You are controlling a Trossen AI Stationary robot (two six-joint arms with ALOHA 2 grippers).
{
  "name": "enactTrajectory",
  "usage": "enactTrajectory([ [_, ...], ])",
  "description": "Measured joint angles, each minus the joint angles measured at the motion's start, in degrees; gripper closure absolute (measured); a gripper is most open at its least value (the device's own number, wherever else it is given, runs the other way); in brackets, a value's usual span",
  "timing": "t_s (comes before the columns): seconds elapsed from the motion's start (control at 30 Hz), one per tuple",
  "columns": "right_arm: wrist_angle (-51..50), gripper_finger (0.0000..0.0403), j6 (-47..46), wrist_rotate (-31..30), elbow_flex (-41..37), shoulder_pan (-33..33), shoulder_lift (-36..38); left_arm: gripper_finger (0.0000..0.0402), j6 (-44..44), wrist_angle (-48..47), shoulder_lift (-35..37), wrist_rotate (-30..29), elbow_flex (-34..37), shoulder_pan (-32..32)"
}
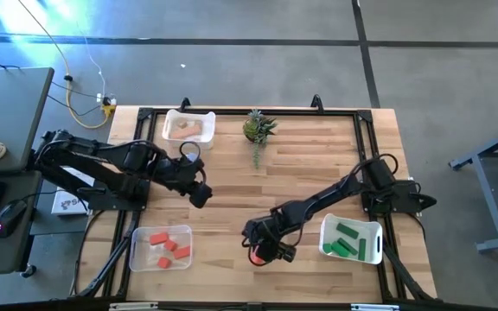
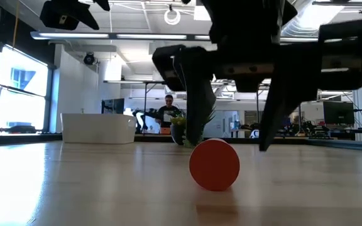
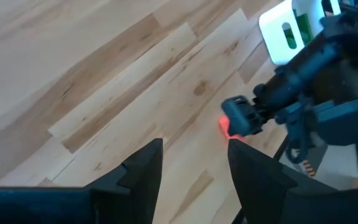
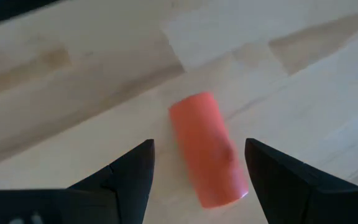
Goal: Sort & place blocks by color
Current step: Put the orange block into the transparent bin
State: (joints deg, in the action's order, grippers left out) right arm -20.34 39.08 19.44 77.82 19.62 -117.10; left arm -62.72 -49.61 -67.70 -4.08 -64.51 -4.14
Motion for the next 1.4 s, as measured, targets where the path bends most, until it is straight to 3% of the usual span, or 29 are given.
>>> enactTrajectory([
  [0.23,-0.31,0.018,0.09,-5.98,0.0,0.0,-2.14,0.0233,-1.65,0.1,0.0,-2.15,0.0,-1.17],
  [0.53,-1.02,0.0307,-0.03,-7.47,0.15,-0.11,-2.14,0.0233,-1.64,0.07,0.0,-5.2,0.0,-0.12],
  [0.7,-1.01,0.0307,0.71,-9.42,0.15,-1.15,-2.1,0.0233,1.16,-0.01,0.0,-5.17,0.0,3.16],
  [0.87,-0.16,0.0307,-1.38,-13.04,0.15,-4.7,-1.74,0.0233,6.31,-0.08,0.0,-1.27,0.0,8.58],
  [1.17,4.61,0.0307,-11.32,-24.37,0.09,-11.92,1.87,0.0233,16.2,0.15,0.0,9.52,0.04,20.01],
  [1.4,8.08,0.0307,-20.03,-29.43,0.15,-15.86,5.16,0.0233,21.21,0.38,0.0,12.68,0.04,26.47],
])
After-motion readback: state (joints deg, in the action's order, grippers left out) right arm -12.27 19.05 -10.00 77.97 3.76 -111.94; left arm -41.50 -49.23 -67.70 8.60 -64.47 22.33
